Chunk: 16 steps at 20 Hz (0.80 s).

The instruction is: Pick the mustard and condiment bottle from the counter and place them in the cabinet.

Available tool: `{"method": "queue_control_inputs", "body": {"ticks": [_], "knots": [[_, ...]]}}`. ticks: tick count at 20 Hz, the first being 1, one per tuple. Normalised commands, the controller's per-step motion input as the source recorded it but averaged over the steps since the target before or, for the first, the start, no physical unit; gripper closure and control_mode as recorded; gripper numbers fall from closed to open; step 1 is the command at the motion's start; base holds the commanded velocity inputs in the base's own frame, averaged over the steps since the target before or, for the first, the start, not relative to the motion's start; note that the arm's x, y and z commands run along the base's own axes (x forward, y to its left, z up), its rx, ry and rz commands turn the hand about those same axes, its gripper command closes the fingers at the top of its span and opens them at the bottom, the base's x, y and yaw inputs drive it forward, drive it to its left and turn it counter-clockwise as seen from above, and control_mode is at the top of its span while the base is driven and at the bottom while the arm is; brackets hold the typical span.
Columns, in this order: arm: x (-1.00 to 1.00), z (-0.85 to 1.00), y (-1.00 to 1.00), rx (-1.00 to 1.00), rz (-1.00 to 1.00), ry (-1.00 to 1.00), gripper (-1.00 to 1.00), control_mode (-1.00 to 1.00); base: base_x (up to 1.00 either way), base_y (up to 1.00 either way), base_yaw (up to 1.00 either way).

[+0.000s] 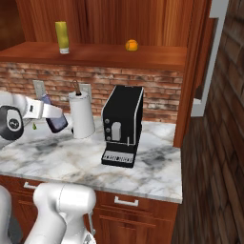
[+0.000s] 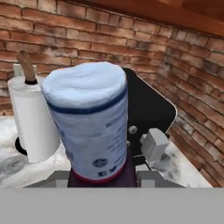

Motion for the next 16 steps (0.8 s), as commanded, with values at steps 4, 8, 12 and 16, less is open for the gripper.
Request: {"method": "queue_control_inputs", "body": {"ticks": [4,8,12,16], "knots": [[-0.29,0.75,-0.55,0.0,-0.16,-0.16,1.0,-1.0,0.0,0.0,0.0],[-0.13,0.66,-0.52,0.0,-0.11,-0.14,1.0,-1.0,0.0,0.0,0.0],[-0.06,0.65,-0.47,0.0,-0.08,-0.14,1.0,-1.0,0.0,0.0,0.0],[0.0,0.66,-0.44,0.0,-0.05,-0.14,1.0,-1.0,0.0,0.0,0.0]]}}
